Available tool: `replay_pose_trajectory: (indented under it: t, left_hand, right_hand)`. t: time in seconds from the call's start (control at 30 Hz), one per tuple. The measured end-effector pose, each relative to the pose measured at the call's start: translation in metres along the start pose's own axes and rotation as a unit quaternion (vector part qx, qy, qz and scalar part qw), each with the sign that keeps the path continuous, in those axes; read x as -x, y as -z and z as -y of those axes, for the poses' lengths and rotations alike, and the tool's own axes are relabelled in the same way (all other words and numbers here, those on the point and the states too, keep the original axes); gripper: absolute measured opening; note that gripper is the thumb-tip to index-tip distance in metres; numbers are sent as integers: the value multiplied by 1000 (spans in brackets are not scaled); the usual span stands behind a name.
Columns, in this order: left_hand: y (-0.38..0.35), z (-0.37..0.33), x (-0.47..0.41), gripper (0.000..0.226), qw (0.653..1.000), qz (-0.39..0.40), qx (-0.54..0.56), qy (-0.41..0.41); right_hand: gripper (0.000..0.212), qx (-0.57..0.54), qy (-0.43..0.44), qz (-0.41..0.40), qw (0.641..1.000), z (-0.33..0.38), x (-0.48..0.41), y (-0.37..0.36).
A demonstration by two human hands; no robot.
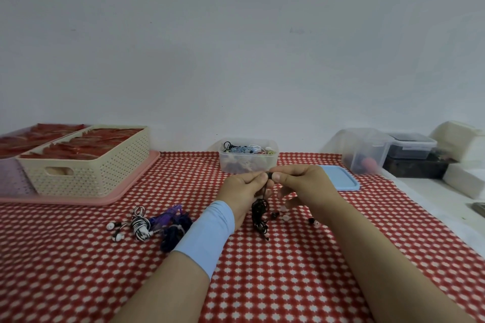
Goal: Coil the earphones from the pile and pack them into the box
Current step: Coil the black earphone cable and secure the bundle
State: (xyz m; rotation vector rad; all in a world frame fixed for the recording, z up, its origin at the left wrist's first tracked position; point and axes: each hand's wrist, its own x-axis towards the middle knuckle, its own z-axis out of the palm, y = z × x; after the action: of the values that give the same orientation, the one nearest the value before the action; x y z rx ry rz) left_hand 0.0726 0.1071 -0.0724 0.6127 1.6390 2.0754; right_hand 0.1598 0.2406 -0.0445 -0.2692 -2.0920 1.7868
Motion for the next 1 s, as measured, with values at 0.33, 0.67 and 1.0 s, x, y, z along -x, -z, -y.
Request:
replay_pose_trajectory:
  t: [0.33,0.67,1.0]
  left_hand:
    - [8,0,2,15,994,4,-105,-9]
    - [5,-1,2,15,995,-2,-97,-18]
    - [9,-4,4,9,986,-33,-161,-32]
  right_hand:
    - [12,-12,-74,43,996,1,0,6]
    - [9,-7,-49,11,999,0,0,1]
    - [16,72,21,-11,997,1,2,-3]
